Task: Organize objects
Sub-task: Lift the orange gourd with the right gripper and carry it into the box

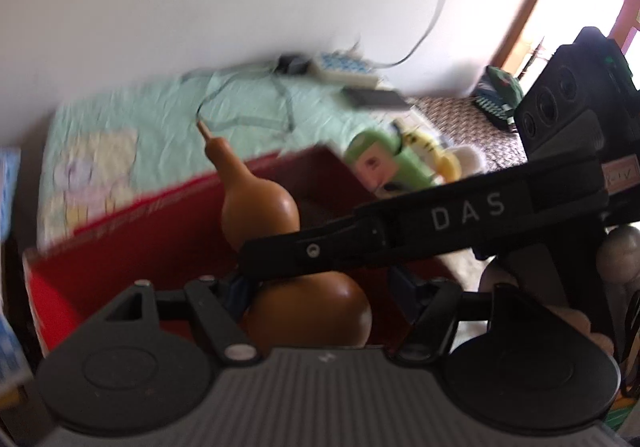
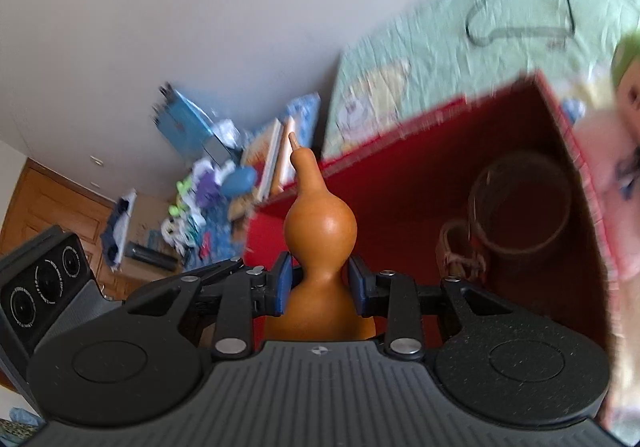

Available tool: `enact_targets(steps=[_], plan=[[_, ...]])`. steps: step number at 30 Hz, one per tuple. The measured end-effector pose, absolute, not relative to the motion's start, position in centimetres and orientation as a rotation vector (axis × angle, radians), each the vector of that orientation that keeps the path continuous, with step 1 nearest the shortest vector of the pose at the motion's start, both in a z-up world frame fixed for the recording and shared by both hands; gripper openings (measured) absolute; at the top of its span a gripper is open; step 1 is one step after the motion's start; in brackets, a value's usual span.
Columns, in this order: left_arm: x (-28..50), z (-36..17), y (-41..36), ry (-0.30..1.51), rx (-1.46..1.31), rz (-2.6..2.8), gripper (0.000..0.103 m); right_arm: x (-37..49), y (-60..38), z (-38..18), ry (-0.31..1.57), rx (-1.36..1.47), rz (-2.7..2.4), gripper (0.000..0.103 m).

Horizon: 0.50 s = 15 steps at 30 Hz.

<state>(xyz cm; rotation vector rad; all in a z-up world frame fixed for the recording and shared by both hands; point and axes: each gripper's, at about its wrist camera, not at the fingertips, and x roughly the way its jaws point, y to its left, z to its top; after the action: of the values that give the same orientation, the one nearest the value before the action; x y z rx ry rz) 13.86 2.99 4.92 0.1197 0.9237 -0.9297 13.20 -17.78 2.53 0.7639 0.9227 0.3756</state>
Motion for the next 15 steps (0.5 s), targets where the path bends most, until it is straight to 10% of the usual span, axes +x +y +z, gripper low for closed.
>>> enact_targets(steps=[15], plan=[[15.9,-1.1,3.3,1.155,0.130,-0.826,0.069,15.0,-16.5,-2.6,1.181,0.758,0.279,0.032]])
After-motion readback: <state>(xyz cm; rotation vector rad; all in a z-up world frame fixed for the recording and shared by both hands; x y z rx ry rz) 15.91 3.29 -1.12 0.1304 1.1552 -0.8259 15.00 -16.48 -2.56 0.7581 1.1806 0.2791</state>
